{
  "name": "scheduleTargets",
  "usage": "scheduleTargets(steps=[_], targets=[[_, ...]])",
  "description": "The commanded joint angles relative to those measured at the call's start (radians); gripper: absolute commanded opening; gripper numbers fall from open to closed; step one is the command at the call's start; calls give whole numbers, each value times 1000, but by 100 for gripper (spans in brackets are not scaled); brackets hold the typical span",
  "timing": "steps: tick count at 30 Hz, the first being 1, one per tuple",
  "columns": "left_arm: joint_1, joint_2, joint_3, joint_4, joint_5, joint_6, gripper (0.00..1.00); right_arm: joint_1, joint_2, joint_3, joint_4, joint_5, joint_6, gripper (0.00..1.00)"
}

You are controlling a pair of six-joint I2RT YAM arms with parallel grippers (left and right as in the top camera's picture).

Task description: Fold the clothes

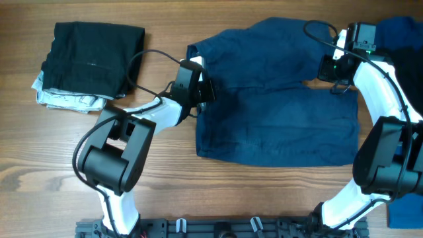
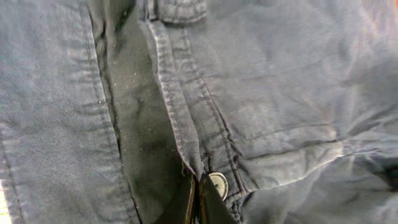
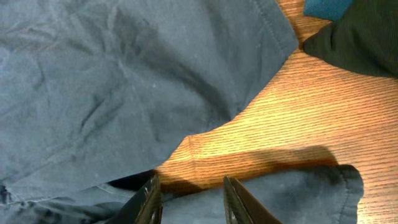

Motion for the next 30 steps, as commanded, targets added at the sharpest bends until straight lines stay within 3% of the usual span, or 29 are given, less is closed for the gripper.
scheduleTargets(steps=[1, 15, 21, 26, 30], targets=[[6, -80, 7, -22, 5, 2, 4, 2, -5, -2, 7, -17, 14, 32], [87, -151, 6, -274, -25, 5, 7, 2, -5, -2, 6, -16, 14, 33], [77, -113, 6, -101, -13, 4, 44, 2, -5, -2, 5, -16, 14, 34], [72, -55, 6, 60, -18, 5, 48, 2, -5, -2, 5, -17, 14, 34], [71, 5, 6, 162, -18, 0, 45, 2, -5, -2, 5, -17, 14, 34]])
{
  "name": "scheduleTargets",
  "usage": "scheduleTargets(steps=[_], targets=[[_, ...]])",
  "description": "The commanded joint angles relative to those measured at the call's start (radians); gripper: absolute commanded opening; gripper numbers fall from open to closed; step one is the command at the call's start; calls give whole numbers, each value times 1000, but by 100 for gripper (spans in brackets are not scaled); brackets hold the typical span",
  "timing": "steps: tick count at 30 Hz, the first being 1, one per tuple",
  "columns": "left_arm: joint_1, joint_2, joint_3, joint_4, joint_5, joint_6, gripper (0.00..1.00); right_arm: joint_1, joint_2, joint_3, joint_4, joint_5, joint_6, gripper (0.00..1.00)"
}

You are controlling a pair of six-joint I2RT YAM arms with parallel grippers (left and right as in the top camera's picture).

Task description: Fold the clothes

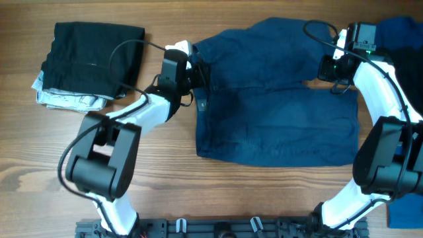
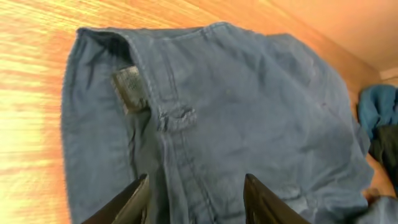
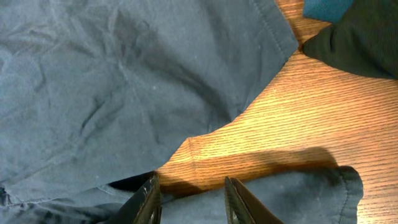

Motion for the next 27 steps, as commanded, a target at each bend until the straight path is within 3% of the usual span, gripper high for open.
scheduleTargets(steps=[1, 8, 27], targets=[[-5, 73, 3, 61, -2, -5, 45, 2, -5, -2, 2, -16, 14, 34], [-9, 145, 3, 133, -2, -31, 43, 2, -5, -2, 3, -16, 14, 34], [-52, 185, 3, 102, -29, -48, 42, 2, -5, -2, -1, -16, 14, 33]])
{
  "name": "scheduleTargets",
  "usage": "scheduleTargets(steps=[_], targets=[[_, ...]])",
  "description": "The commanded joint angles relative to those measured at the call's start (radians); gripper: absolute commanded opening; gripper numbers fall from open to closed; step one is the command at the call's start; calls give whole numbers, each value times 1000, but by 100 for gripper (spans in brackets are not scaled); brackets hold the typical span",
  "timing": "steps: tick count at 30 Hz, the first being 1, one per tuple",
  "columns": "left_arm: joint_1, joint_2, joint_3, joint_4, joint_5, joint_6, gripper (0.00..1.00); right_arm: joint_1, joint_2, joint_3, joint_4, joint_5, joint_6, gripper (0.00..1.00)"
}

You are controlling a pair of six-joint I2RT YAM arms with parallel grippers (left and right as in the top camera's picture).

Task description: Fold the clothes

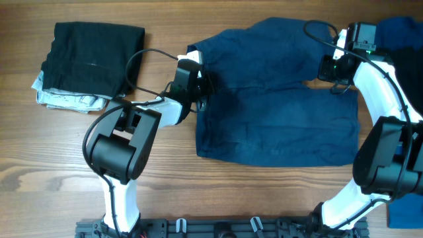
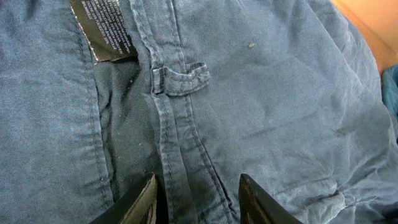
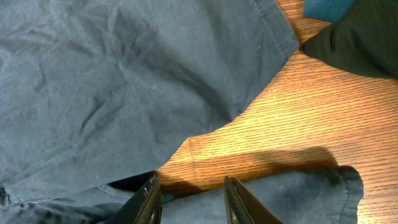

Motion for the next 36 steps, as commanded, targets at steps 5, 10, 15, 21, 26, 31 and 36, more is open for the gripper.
scheduleTargets(steps=[5, 10, 15, 21, 26, 31, 36], targets=[[0, 28, 1, -22, -16, -14, 41, 2, -5, -2, 0, -15, 13, 33], [-29, 28, 1, -30, -16, -14, 39, 2, -5, -2, 0, -16, 13, 33], [-42, 28, 1, -29, -16, -14, 39, 2, -5, -2, 0, -15, 13, 33], [-42, 28, 1, -29, -16, -14, 26, 2, -5, -2, 3, -15, 13, 34], [-41, 21, 1, -29, -16, -13, 4, 2, -5, -2, 5, -16, 14, 30], [-35, -62, 1, -60, -16, -5, 4, 2, -5, -2, 4, -59, 13, 30], [-1, -203, 1, -195, -17, -5, 4, 2, -5, -2, 3, -66, 14, 30]])
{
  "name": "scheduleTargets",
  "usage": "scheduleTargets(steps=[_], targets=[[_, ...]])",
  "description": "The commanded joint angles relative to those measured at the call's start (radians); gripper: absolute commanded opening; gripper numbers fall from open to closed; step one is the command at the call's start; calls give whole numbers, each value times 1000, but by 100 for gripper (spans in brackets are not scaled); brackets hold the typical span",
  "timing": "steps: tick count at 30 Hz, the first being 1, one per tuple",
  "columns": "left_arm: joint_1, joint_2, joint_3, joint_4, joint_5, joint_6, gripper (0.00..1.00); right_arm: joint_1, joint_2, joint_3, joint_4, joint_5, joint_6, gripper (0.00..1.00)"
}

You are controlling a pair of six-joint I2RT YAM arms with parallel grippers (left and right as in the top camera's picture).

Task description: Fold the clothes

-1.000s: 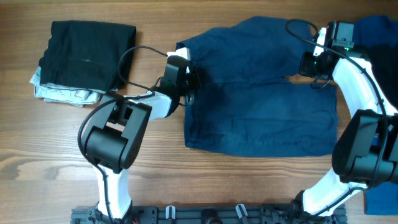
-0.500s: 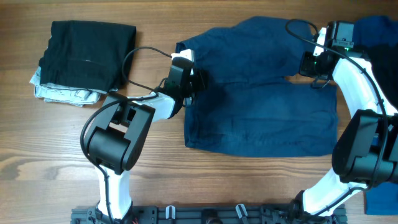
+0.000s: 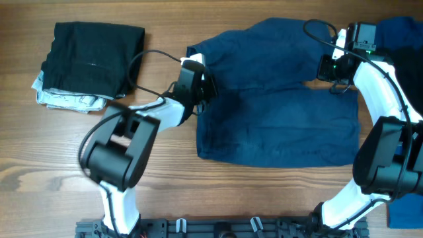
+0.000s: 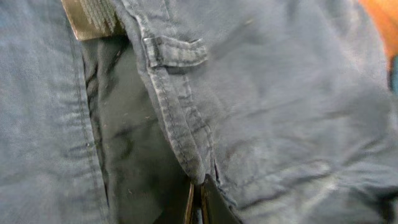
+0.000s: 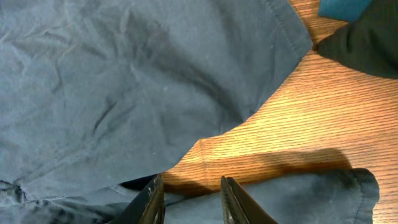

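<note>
Dark blue shorts (image 3: 277,99) lie spread across the table's middle, waistband at the left and legs to the right. My left gripper (image 3: 203,86) is at the waistband. In the left wrist view the left gripper (image 4: 198,200) is shut on the waistband's seamed edge (image 4: 186,137), just below a belt loop (image 4: 174,51). My right gripper (image 3: 328,71) hovers at the gap between the two legs. There the right gripper (image 5: 189,199) stands open, with bare wood (image 5: 280,143) and the lower leg's hem (image 5: 298,196) between and beside its fingers.
At the far left sits a folded stack, black cloth (image 3: 92,56) on top and light grey (image 3: 63,99) under it. Black (image 5: 367,43) and teal (image 5: 342,6) garments lie by the right edge. Another blue piece (image 3: 406,213) shows at the lower right corner.
My left gripper was open over the waistband by the belt loop. Now it is shut on the waistband's edge. The right gripper stays open in nearly the same place.
At first my left gripper was shut on the waistband near a button. Then it was open and back from the shorts' left edge. After that it was open close over the waistband, and now it is shut there again. The right gripper stayed open at the leg gap.
</note>
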Motion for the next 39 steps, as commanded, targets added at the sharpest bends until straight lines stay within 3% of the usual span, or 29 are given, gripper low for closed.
scheduleTargets(steps=[1, 6, 9, 12, 21, 27, 39], targets=[[38, -150, 1, -92, 3, 8, 4, 2, -5, -2, 4, -28, 13, 30], [87, -179, 1, -264, 0, 8, 4, 2, -5, -2, 3, -26, -10, 35], [92, -167, 1, -311, -24, 8, 4, -11, -5, -2, 10, -29, -24, 43], [92, -166, 1, -330, -57, 13, 4, -48, -5, -2, 29, -92, -46, 43], [92, -166, 1, -330, -59, 60, 4, -106, 23, -2, 270, -208, -181, 31], [92, -166, 1, -390, -145, 87, 4, -104, 91, -2, 411, -242, -171, 18], [92, -154, -2, -488, -229, 87, 4, -75, 143, -2, 421, -510, -275, 4]])
